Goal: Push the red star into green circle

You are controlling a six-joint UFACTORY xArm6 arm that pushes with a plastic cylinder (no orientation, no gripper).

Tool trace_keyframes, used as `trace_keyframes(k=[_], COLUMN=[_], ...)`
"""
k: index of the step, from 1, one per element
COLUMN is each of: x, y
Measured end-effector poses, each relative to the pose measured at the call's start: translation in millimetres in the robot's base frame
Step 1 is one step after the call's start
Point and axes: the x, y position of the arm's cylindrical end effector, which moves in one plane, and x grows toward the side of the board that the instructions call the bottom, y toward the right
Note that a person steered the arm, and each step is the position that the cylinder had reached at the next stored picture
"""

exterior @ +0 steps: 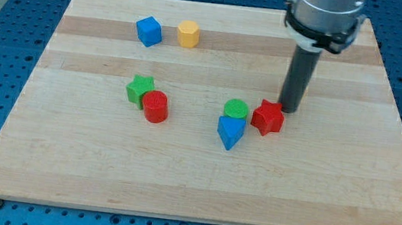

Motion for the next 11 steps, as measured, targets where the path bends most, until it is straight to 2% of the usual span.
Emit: trace_keyframes(k=[1, 2, 4, 6, 11], x=[30.7, 37.9, 23.7, 38.4, 42.7], y=[5.9, -2.6, -14.7, -72.7, -111.8])
